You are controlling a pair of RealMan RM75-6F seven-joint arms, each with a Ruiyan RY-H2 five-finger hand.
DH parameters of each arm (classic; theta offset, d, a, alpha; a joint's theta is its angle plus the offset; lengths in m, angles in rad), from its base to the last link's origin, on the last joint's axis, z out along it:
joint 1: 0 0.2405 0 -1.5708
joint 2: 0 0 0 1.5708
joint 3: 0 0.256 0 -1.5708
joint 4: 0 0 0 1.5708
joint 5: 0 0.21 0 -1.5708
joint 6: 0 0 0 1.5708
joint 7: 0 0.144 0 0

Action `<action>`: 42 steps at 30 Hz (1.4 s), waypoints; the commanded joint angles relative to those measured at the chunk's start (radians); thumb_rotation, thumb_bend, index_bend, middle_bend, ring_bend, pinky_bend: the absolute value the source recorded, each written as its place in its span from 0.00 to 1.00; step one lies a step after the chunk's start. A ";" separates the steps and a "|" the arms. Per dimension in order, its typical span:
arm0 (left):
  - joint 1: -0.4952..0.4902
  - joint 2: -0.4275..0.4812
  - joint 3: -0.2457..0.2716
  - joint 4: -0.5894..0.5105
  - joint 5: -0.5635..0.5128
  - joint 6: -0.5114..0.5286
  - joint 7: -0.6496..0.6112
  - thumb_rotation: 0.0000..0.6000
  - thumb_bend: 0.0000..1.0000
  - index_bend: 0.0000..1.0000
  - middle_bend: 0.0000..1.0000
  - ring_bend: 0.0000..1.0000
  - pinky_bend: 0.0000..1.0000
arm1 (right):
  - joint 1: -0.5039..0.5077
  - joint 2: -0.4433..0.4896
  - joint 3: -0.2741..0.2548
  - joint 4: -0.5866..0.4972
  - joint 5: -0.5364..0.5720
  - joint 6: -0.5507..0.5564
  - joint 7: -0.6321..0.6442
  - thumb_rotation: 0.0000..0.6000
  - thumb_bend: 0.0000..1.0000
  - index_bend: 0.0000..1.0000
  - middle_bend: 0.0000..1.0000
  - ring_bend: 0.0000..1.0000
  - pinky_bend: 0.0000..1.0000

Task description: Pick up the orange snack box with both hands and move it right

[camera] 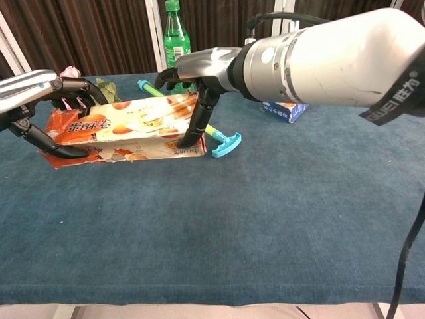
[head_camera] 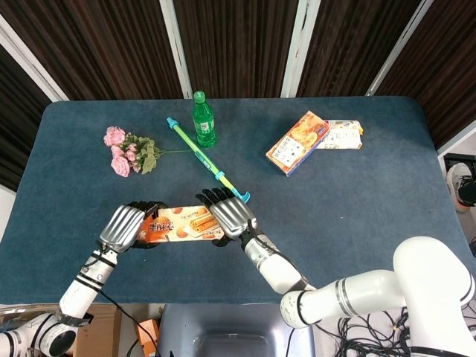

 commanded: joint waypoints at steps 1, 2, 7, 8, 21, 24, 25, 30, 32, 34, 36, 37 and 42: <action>0.000 0.000 0.002 -0.003 0.006 0.002 -0.004 1.00 0.22 0.66 0.72 0.65 0.72 | -0.007 -0.008 0.005 0.011 -0.014 -0.002 0.008 1.00 0.14 0.40 0.39 0.33 0.39; 0.000 -0.001 0.003 -0.004 0.010 0.004 -0.005 1.00 0.22 0.66 0.72 0.65 0.72 | -0.009 -0.011 0.003 0.015 -0.021 -0.004 0.008 1.00 0.15 0.52 0.48 0.43 0.50; -0.001 -0.004 0.004 -0.006 0.020 0.011 -0.008 1.00 0.22 0.66 0.72 0.65 0.72 | -0.013 -0.021 -0.005 0.029 -0.030 -0.019 -0.002 1.00 0.26 0.78 0.70 0.66 0.74; -0.001 -0.003 0.004 -0.007 0.023 0.013 -0.008 1.00 0.22 0.66 0.72 0.65 0.72 | -0.015 -0.024 -0.006 0.033 -0.038 -0.020 0.000 1.00 0.27 0.80 0.72 0.68 0.75; 0.000 0.091 0.031 -0.039 0.054 -0.021 -0.127 0.99 0.17 0.03 0.04 0.01 0.20 | -0.103 -0.009 0.001 0.027 -0.230 0.031 0.083 1.00 0.34 0.94 0.81 0.77 0.83; 0.009 0.104 0.033 -0.041 0.075 0.003 -0.153 0.93 0.17 0.00 0.00 0.00 0.17 | -0.131 0.007 0.008 0.028 -0.270 0.027 0.125 1.00 0.34 0.96 0.83 0.78 0.83; 0.010 0.110 0.036 -0.045 0.080 0.005 -0.163 0.91 0.17 0.00 0.00 0.00 0.17 | -0.139 0.012 0.009 0.028 -0.281 0.022 0.138 1.00 0.34 0.96 0.83 0.78 0.83; 0.026 0.153 0.041 -0.061 0.105 0.037 -0.186 0.90 0.17 0.00 0.00 0.00 0.15 | -0.192 0.053 0.004 0.023 -0.347 0.014 0.198 1.00 0.34 0.96 0.83 0.79 0.83; 0.043 0.180 0.043 -0.066 0.105 0.061 -0.175 0.90 0.17 0.00 0.00 0.00 0.15 | -0.231 0.077 -0.007 0.010 -0.386 0.011 0.249 1.00 0.34 0.96 0.83 0.79 0.83; 0.064 0.205 0.045 -0.063 0.093 0.082 -0.154 0.90 0.17 0.00 0.00 0.00 0.15 | -0.269 0.109 -0.035 0.000 -0.438 0.002 0.286 1.00 0.34 0.96 0.83 0.79 0.83; 0.094 0.228 0.048 -0.046 0.071 0.112 -0.116 0.93 0.17 0.00 0.00 0.00 0.14 | -0.322 0.151 -0.084 -0.002 -0.524 0.008 0.319 1.00 0.34 0.96 0.83 0.79 0.83; 0.109 0.234 0.050 -0.035 0.061 0.126 -0.098 0.94 0.17 0.00 0.00 0.00 0.14 | -0.348 0.169 -0.108 -0.001 -0.569 0.017 0.337 1.00 0.34 0.96 0.83 0.79 0.83; 0.181 0.229 0.068 0.048 0.005 0.173 -0.060 1.00 0.19 0.00 0.00 0.00 0.13 | -0.507 0.242 -0.223 0.085 -0.815 0.097 0.513 1.00 0.34 0.96 0.83 0.78 0.82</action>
